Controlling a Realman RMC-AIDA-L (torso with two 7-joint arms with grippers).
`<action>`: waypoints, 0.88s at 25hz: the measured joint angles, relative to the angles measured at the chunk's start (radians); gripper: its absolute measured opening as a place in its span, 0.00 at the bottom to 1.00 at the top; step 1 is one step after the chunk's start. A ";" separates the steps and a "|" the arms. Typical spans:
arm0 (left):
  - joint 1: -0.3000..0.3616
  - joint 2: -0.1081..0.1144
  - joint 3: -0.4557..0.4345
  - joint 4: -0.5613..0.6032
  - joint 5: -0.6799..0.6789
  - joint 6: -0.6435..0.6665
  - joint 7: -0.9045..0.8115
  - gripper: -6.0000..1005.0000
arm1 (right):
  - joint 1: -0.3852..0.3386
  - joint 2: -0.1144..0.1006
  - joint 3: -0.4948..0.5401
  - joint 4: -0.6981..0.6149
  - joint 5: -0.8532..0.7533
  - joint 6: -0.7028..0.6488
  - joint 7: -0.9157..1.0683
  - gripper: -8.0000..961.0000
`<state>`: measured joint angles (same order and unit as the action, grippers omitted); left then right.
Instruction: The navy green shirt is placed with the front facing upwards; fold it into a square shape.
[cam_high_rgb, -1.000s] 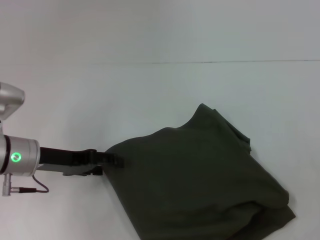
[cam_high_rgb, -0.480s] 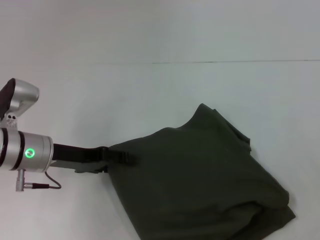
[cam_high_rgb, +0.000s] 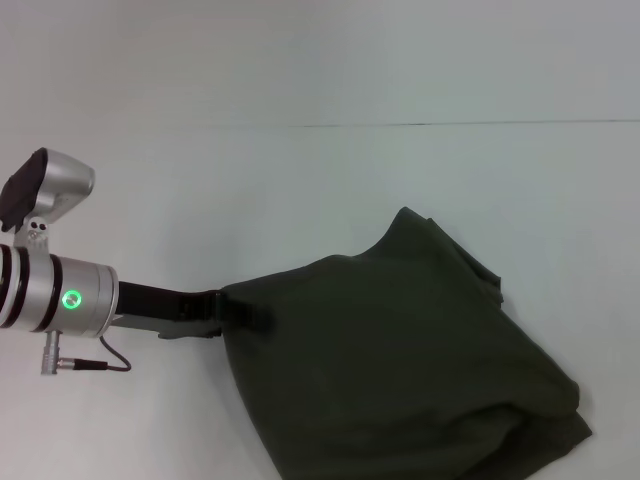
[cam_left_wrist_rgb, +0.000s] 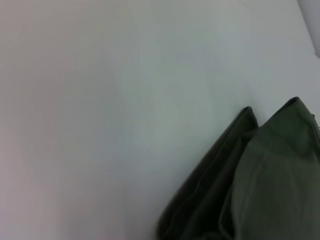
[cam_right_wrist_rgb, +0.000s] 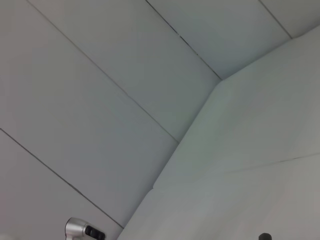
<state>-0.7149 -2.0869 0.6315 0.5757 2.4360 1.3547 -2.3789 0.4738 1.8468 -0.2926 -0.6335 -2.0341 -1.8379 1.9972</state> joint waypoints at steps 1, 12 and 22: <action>0.000 0.000 0.000 0.000 0.000 0.000 0.004 0.49 | 0.000 0.000 -0.001 0.000 0.000 0.000 0.000 0.82; -0.018 -0.008 -0.002 -0.001 -0.009 -0.046 0.038 0.23 | 0.000 0.016 0.000 0.000 0.001 0.000 0.000 0.82; -0.076 -0.026 0.000 -0.001 -0.011 -0.186 0.061 0.09 | 0.014 0.047 -0.001 0.002 0.003 0.006 -0.014 0.82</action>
<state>-0.7912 -2.1127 0.6315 0.5749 2.4251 1.1684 -2.3177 0.4879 1.8939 -0.2938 -0.6311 -2.0314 -1.8319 1.9831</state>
